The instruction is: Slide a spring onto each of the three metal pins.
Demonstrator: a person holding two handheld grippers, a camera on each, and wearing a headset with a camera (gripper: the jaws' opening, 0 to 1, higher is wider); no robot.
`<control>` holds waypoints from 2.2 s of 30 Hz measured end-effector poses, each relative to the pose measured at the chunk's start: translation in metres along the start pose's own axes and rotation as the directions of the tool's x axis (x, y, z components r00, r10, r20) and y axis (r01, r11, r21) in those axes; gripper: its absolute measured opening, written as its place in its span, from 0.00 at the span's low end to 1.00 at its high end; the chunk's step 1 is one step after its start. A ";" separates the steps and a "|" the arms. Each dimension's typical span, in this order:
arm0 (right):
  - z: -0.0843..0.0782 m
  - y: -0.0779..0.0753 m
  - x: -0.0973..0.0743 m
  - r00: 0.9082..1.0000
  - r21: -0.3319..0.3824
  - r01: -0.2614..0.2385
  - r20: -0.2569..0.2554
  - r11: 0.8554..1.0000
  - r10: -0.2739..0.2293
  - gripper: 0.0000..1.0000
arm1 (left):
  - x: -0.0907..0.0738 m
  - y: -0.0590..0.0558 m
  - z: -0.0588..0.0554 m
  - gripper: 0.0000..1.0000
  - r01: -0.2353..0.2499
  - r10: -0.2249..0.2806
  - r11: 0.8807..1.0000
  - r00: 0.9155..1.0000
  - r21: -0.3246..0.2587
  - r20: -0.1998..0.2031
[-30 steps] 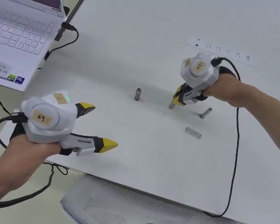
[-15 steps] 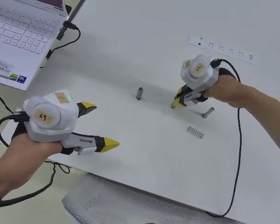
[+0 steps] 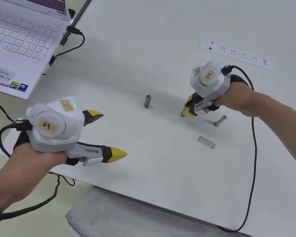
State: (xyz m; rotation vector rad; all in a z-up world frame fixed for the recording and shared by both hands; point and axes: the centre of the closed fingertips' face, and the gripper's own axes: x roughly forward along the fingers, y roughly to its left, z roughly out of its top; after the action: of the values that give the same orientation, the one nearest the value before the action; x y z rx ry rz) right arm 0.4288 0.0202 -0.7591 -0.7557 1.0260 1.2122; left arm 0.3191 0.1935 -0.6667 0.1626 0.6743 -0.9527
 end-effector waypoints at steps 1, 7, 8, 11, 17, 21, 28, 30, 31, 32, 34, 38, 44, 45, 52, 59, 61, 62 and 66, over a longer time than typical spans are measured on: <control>-0.001 0.000 -0.001 1.000 0.002 0.002 -0.002 1.000 -0.002 0.17 | 0.000 0.000 0.000 0.67 0.001 -0.001 1.000 1.000 -0.001 0.001; -0.004 0.002 -0.008 1.000 0.010 0.009 -0.005 1.000 -0.009 0.24 | 0.000 -0.003 0.002 0.67 0.003 -0.003 1.000 1.000 0.006 0.002; -0.004 0.003 -0.009 1.000 0.014 0.011 -0.006 1.000 -0.011 0.26 | -0.001 -0.004 0.003 0.67 0.003 -0.003 1.000 1.000 0.006 0.003; -0.005 0.005 -0.012 1.000 0.015 0.015 -0.004 1.000 -0.015 0.27 | -0.001 -0.004 0.005 0.67 0.001 -0.001 1.000 1.000 0.009 0.006; -0.006 0.008 -0.019 1.000 0.025 0.024 0.002 0.999 -0.024 0.28 | -0.002 -0.005 0.007 0.67 -0.001 0.000 1.000 1.000 0.013 0.012; -0.007 0.008 -0.023 0.999 0.043 0.037 0.015 0.998 -0.037 0.29 | -0.003 -0.005 0.009 0.67 -0.003 0.003 1.000 1.000 0.014 0.016; -0.011 0.006 -0.036 0.995 0.096 0.076 0.052 0.992 -0.081 0.29 | -0.006 -0.002 0.015 0.67 -0.019 0.019 1.000 0.999 0.006 0.036; -0.011 0.006 -0.040 0.993 0.122 0.084 0.070 0.989 -0.093 0.29 | -0.006 -0.001 0.016 0.67 -0.023 0.023 1.000 0.999 0.002 0.041; -0.011 0.006 -0.042 0.991 0.136 0.090 0.085 0.987 -0.102 0.29 | -0.006 -0.001 0.018 0.67 -0.025 0.026 1.000 0.999 -0.004 0.047; -0.011 0.006 -0.044 0.989 0.145 0.096 0.095 0.985 -0.110 0.29 | -0.006 -0.001 0.018 0.67 -0.026 0.026 1.000 0.998 -0.005 0.048; -0.012 0.006 -0.047 0.986 0.173 0.105 0.114 0.979 -0.126 0.29 | -0.006 0.000 0.019 0.67 -0.029 0.029 1.000 0.998 -0.005 0.051; -0.013 0.005 -0.053 0.975 0.227 0.124 0.151 0.966 -0.160 0.29 | -0.005 0.000 0.022 0.67 -0.031 0.031 1.000 0.998 -0.006 0.058; -0.010 0.001 -0.064 0.949 0.320 0.142 0.226 0.937 -0.221 0.30 | -0.006 0.001 0.025 0.67 -0.037 0.038 0.999 0.997 -0.008 0.064; -0.010 0.000 -0.066 0.946 0.329 0.145 0.232 0.933 -0.228 0.30 | -0.006 0.001 0.025 0.67 -0.038 0.038 0.999 0.997 -0.004 0.062; -0.010 0.000 -0.072 0.921 0.384 0.153 0.278 0.911 -0.272 0.32 | -0.007 0.001 0.026 0.67 -0.043 0.044 0.999 0.997 -0.006 0.065; -0.013 0.004 -0.078 0.896 0.440 0.148 0.320 0.886 -0.308 0.32 | -0.007 0.001 0.028 0.67 -0.045 0.045 0.999 0.997 -0.004 0.068; -0.015 0.005 -0.080 0.890 0.454 0.149 0.326 0.879 -0.319 0.33 | -0.007 0.001 0.029 0.67 -0.046 0.046 0.999 0.997 -0.004 0.069; -0.016 0.007 -0.081 0.887 0.465 0.141 0.333 0.874 -0.320 0.33 | -0.007 0.001 0.030 0.67 -0.045 0.046 0.999 0.996 -0.005 0.072; -0.024 0.012 -0.084 0.879 0.490 0.149 0.332 0.859 -0.341 0.35 | -0.008 0.001 0.032 0.66 -0.044 0.044 0.999 0.997 0.001 0.071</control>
State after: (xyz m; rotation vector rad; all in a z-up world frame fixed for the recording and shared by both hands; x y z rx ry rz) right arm 0.4092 -0.0302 -0.6901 -0.2366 0.7818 0.8076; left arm 0.3311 0.1860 -0.6374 0.1444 0.6023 -0.9128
